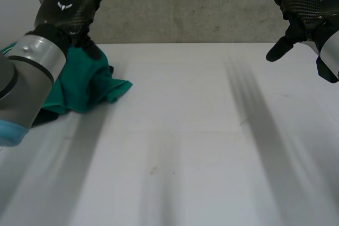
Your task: Fold the laundry.
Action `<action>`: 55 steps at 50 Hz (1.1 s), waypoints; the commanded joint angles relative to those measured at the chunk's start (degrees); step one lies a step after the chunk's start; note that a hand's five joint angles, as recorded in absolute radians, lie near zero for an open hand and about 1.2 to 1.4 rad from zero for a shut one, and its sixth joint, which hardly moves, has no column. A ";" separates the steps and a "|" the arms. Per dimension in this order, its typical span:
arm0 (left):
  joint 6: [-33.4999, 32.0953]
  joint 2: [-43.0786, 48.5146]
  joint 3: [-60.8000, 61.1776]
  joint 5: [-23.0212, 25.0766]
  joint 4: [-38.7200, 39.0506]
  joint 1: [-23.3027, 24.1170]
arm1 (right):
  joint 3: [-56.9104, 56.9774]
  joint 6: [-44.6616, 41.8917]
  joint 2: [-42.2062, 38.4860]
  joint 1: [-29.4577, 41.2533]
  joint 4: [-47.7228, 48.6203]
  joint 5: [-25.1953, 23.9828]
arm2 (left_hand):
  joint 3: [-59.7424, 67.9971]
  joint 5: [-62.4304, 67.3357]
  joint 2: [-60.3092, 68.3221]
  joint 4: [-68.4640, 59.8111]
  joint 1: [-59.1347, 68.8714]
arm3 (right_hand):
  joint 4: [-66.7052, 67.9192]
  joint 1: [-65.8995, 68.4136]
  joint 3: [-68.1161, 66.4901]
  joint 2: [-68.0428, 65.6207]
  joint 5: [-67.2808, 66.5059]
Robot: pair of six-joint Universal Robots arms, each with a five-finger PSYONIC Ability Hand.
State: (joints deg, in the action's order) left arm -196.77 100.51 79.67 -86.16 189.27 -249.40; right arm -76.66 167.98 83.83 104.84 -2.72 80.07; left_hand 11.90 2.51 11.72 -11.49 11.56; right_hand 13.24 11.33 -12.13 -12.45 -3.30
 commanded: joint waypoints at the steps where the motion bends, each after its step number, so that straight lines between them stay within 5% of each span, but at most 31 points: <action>1: -18.46 14.35 -3.55 -0.41 6.63 -8.99 | -0.33 -0.11 -0.16 0.10 0.00 -0.09 | -0.68 -1.28 -0.50 0.27 -0.34 | -3.24 -1.33 2.13 2.45 3.30; 10: -25.33 31.05 -12.78 -2.52 11.12 -16.64 | -0.68 -0.90 -0.95 0.19 -0.18 -0.09 | 3.85 3.25 4.03 -4.26 4.19 | -3.24 -1.33 2.13 2.45 3.30; 14: -25.24 35.54 -16.39 -3.49 11.21 -17.34 | -0.77 -0.90 -1.13 0.19 -0.18 -0.18 | 20.12 19.52 20.30 -20.54 20.46 | -3.24 -1.33 2.13 2.45 3.30; 20: -25.06 35.81 -16.48 -3.40 11.47 -17.17 | -0.86 -0.99 -1.21 0.19 -0.18 -0.18 | 68.05 67.44 68.23 -68.46 68.39 | -3.24 -1.33 2.13 2.45 3.30; 26: -24.63 32.74 -15.86 -4.02 11.56 -14.98 | -0.77 -1.43 -1.21 0.19 -0.18 -0.18 | 68.10 67.49 68.28 -68.51 68.44 | -3.24 -1.33 2.13 2.45 3.30; 41: -11.80 7.69 -6.37 -4.55 12.00 2.86 | -0.60 -2.04 -0.95 0.10 -0.09 -0.09 | 68.10 67.49 68.28 -68.51 68.44 | -3.24 -1.33 2.13 2.45 3.30; 53: -3.64 16.90 -1.10 -4.28 9.19 23.87 | -0.33 -2.04 -0.69 0.01 -0.09 -0.18 | 68.10 67.49 68.28 -68.51 68.44 | -3.24 -1.33 2.13 2.45 3.30; 55: -1.61 17.79 -0.75 -4.19 9.10 24.40 | -0.33 -2.04 -0.69 0.01 -0.09 -0.18 | 46.89 46.29 47.07 -47.31 47.23 | -3.24 -1.33 2.13 2.45 3.30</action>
State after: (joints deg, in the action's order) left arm -204.00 113.18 77.15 -90.74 199.46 -231.02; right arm -77.07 165.93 83.11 104.93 -2.83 79.97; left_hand 67.75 54.35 68.29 -68.56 60.85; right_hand 13.24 11.33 -12.13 -12.45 -3.30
